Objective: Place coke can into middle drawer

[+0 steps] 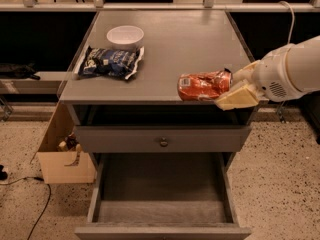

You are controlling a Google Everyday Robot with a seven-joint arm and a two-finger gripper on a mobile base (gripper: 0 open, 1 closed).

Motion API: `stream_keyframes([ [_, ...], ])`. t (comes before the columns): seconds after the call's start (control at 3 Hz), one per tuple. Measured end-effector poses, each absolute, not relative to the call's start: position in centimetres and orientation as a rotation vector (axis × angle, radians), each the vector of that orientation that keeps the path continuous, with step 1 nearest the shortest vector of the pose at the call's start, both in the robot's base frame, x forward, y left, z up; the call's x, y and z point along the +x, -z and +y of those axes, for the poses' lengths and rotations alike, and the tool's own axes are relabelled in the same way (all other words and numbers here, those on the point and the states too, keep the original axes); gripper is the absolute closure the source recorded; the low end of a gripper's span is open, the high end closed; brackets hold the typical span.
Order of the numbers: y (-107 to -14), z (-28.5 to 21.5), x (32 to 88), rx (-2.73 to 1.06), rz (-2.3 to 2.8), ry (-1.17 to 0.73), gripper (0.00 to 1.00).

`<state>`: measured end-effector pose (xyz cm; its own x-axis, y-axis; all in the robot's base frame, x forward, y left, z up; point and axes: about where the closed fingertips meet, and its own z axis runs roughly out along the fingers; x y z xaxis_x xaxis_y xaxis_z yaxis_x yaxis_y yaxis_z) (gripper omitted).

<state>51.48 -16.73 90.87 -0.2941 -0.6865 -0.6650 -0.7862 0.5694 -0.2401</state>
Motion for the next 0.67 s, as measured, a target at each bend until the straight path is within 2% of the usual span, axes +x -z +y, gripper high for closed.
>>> stream_keyframes([
  [0.67,-89.3,-16.9,50.3,-1.17,2.078,-0.182,1.0],
])
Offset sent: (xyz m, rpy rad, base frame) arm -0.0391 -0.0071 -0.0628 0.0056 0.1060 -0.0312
